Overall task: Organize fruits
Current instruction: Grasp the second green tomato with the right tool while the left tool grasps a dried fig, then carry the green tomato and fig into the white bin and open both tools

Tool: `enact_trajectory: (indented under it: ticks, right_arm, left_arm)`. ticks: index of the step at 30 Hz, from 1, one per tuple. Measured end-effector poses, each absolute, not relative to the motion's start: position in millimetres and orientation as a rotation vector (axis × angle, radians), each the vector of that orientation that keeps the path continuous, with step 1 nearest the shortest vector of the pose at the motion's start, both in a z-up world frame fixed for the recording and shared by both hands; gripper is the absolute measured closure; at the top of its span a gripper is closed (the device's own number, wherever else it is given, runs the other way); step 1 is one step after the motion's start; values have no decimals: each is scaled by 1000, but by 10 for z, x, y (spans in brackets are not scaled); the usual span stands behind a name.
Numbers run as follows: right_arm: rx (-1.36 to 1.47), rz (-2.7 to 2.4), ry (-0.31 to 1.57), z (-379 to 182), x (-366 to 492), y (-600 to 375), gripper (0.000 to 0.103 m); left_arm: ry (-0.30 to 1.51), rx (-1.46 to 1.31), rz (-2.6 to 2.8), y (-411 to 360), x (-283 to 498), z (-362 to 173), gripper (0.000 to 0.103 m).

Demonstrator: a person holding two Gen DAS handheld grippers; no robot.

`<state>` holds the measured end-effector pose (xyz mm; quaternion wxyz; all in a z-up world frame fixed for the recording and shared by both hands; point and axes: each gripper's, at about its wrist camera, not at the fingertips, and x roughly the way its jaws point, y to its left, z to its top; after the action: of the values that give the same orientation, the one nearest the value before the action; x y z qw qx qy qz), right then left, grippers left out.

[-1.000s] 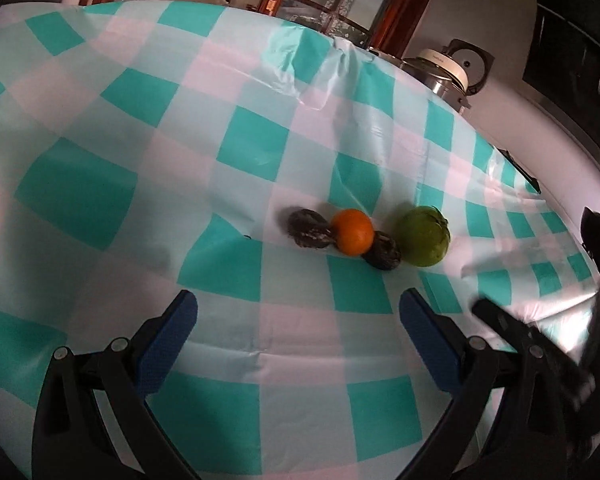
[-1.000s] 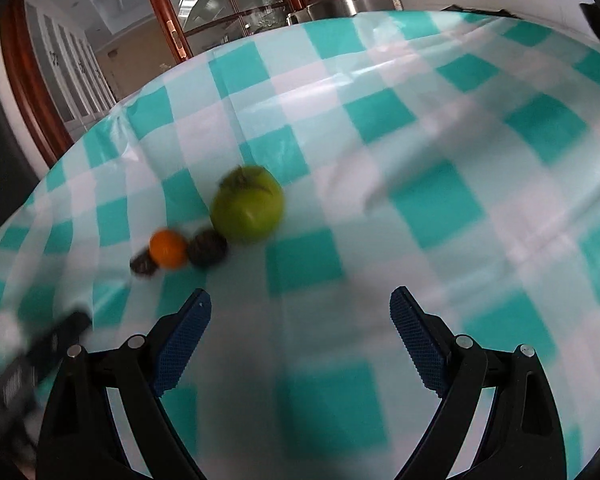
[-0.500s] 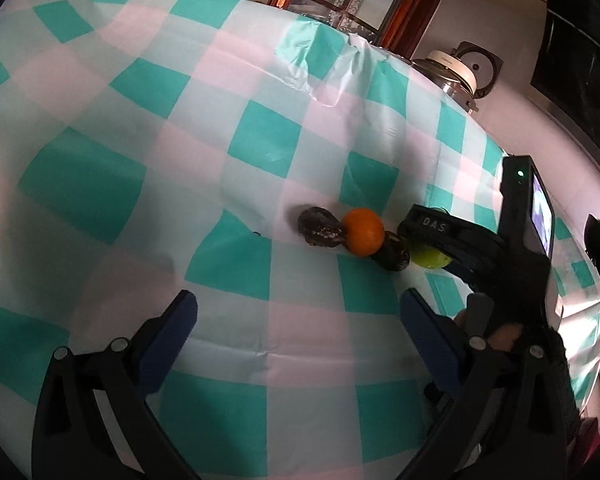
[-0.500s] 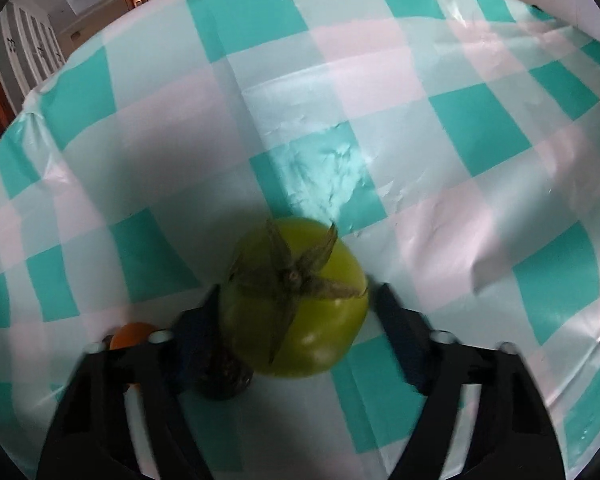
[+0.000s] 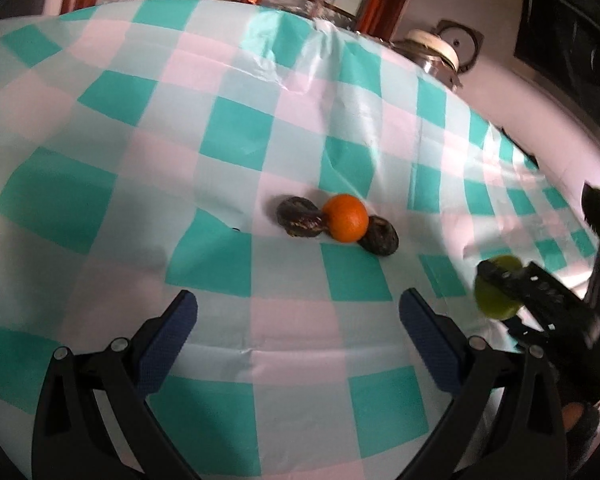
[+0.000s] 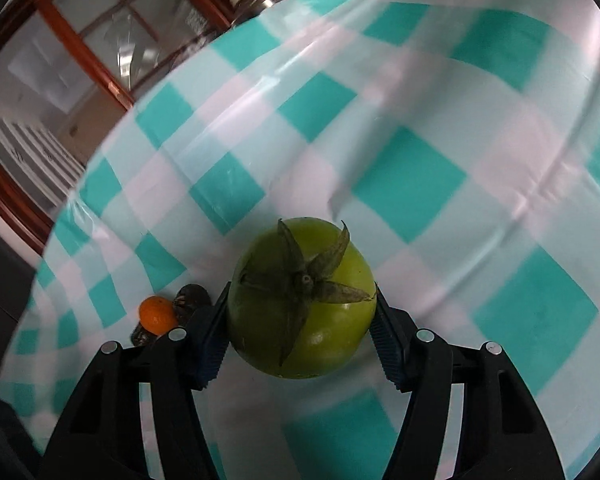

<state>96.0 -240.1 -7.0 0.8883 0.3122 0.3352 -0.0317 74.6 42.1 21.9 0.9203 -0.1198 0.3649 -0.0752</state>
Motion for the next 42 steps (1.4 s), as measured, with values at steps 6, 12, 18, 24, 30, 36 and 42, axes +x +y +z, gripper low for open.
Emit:
enact_trajectory:
  ticks: [6, 12, 18, 24, 30, 36, 42]
  right_arm:
    - [586, -7, 681, -15, 905, -2278, 41]
    - [601, 2, 688, 23, 875, -2328, 41]
    - [585, 6, 693, 19, 869, -2320, 41]
    - [555, 4, 683, 29, 874, -2276, 41]
    - [565, 8, 680, 13, 863, -2297, 41]
    - [563, 9, 682, 9, 869, -2292, 41]
    - [563, 12, 681, 10, 867, -2292, 41]
  left_arm:
    - [748, -10, -149, 255, 1040, 263, 20]
    - [827, 128, -168, 86, 1494, 156, 39]
    - [846, 177, -198, 78, 1715, 134, 43]
    - [848, 146, -254, 157, 1654, 121, 62]
    - [795, 74, -266, 244, 1182, 295, 62]
    - [817, 31, -268, 235, 426, 205, 62]
    - [810, -19, -259, 226, 238, 158, 62]
